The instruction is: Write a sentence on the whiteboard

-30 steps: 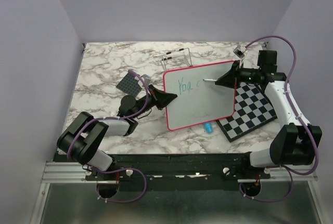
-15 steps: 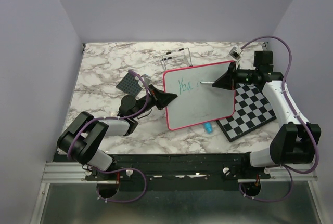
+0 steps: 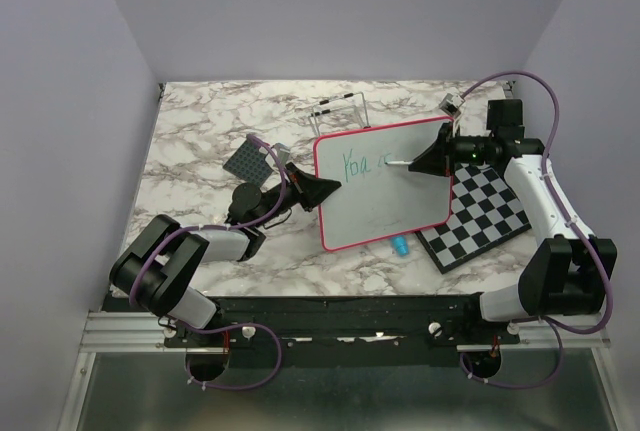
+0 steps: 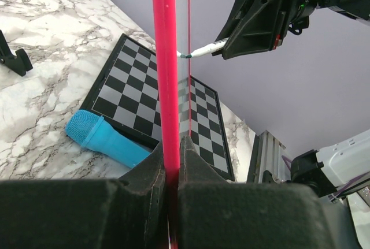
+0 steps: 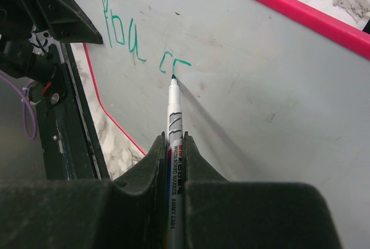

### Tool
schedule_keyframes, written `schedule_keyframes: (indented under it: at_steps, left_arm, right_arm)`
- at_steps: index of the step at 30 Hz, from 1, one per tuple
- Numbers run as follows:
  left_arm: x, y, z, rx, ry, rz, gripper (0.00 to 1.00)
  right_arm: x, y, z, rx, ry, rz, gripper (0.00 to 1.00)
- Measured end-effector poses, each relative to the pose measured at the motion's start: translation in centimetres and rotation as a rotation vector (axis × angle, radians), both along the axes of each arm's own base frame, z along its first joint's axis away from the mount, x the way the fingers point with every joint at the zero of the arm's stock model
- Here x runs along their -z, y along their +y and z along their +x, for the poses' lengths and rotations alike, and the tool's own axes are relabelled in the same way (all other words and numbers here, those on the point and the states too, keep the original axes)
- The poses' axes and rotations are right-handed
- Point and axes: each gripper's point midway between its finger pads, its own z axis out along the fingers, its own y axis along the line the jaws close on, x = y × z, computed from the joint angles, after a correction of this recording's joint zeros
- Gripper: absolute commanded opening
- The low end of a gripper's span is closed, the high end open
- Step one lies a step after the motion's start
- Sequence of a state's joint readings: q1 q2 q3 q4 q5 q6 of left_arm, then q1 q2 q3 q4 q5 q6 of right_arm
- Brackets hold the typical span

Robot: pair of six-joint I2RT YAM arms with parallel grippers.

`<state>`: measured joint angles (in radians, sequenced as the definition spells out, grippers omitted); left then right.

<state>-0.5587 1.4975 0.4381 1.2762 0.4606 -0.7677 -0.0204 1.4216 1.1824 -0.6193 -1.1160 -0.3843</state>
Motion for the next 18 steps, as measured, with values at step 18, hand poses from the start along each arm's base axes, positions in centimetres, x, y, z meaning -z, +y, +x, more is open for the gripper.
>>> schedule_keyframes:
  at_steps: [18]
  left_arm:
    - [0.07, 0.00, 0.00, 0.000, 0.003, 0.002, 0.00]
  right_arm:
    - [0.01, -0.49, 0.17, 0.025, 0.017, 0.000, 0.01]
